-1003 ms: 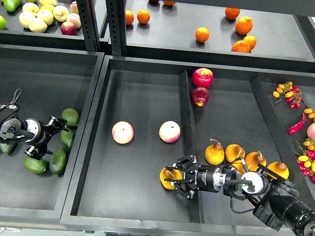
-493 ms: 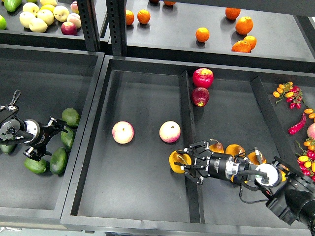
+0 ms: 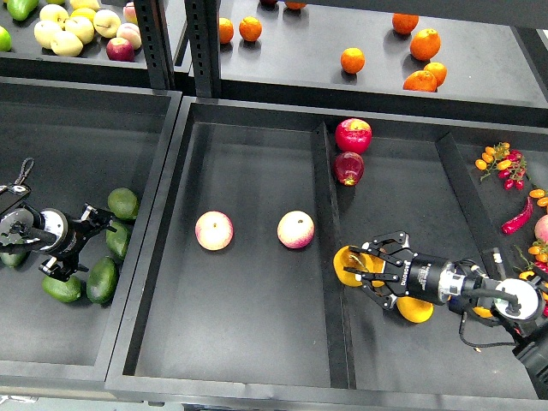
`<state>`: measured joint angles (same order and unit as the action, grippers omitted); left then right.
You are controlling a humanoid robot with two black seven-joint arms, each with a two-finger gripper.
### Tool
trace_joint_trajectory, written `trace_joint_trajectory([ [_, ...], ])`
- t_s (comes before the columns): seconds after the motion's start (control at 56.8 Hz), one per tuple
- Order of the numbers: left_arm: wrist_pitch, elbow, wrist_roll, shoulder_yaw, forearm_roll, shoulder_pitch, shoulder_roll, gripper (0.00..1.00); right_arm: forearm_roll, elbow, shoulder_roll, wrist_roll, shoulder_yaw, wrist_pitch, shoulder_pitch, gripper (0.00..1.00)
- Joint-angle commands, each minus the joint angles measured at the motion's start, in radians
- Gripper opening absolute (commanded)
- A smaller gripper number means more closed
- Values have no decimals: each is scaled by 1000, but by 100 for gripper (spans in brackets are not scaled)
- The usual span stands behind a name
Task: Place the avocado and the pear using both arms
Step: 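Carry the pear with the right gripper into the pear bin, then lower the pear beside the other pears and open the right gripper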
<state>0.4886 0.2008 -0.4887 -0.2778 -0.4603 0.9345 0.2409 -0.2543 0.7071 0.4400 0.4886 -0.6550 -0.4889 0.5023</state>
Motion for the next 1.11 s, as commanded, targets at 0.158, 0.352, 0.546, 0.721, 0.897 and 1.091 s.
trace_joint_trajectory([
  [0.158, 0, 0, 0, 0, 0, 0, 3, 99, -2, -8, 16, 0, 0, 0, -71, 4],
  [0.352, 0, 0, 0, 0, 0, 0, 5, 99, 1, -12, 16, 0, 2, 0, -91, 4],
  [0.546, 0, 0, 0, 0, 0, 0, 5, 99, 3, -29, 16, 0, 9, 0, -107, 4],
  [0.721, 0, 0, 0, 0, 0, 0, 5, 99, 6, -38, 16, 0, 11, 0, -122, 4],
  [0.897, 0, 0, 0, 0, 0, 0, 5, 99, 6, -61, 16, 0, 11, 0, -133, 4],
  [1.091, 0, 0, 0, 0, 0, -2, 3, 99, 6, -69, 13, 0, 12, 0, -134, 4],
])
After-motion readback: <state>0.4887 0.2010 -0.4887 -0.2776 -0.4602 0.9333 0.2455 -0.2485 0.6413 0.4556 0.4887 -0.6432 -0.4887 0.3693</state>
